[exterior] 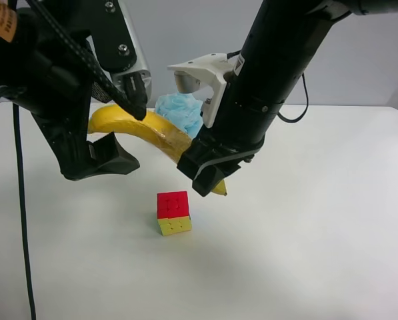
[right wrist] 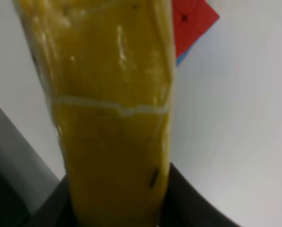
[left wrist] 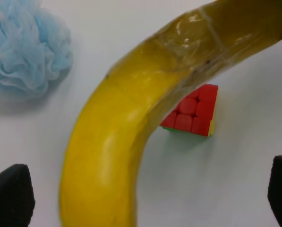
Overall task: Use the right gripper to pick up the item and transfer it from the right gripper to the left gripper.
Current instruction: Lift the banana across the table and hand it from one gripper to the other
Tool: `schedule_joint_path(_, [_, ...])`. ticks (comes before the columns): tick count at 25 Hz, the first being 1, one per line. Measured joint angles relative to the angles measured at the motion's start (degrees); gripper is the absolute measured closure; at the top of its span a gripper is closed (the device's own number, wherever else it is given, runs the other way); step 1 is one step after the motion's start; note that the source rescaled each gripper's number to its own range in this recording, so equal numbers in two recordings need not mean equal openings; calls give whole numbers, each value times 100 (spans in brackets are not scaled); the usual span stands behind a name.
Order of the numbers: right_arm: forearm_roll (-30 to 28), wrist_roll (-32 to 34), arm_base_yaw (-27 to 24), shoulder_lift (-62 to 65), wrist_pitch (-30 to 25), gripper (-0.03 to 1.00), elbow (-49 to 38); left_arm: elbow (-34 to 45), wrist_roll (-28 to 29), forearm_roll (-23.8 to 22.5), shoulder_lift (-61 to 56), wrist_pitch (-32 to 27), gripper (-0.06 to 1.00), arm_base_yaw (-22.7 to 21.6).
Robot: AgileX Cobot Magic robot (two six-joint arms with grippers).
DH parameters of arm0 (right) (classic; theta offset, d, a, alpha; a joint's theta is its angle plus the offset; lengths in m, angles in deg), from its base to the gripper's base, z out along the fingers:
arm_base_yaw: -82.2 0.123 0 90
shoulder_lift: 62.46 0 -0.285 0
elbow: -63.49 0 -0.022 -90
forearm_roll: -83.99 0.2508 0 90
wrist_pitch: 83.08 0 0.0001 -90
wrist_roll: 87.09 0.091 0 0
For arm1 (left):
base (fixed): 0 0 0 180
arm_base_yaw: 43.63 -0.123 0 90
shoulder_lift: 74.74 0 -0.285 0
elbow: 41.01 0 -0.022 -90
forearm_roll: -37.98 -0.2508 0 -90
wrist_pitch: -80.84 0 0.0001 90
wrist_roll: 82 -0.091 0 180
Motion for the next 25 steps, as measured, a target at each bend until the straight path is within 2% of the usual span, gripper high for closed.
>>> schedule_joint_path(6, [13, 0, 0, -17, -19, 96, 118, 0, -31, -36, 208, 75, -2, 0])
schedule_joint_path(9, [17, 0, 0, -34, -38, 96, 120, 0, -42, -131, 226, 214, 7, 0])
schedule_joint_path(13, [17, -5, 0, -49, -57, 96, 125, 0, -42, -252, 232, 308, 42, 0])
schedule_joint_path(15, [17, -39, 0, -57, -152, 96, 125, 0, -42, -346, 232, 349, 67, 0])
schedule_joint_path(16, [17, -50, 0, -57, -209, 96, 125, -4, -42, -388, 232, 357, 85, 0])
schedule_joint_path(17, [-31, -54, 0, -57, -217, 96, 125, -4, -59, -407, 232, 350, 94, 0])
schedule_joint_path(25, [-43, -86, 0, -57, -210, 96, 125, -4, -68, -407, 232, 350, 93, 0])
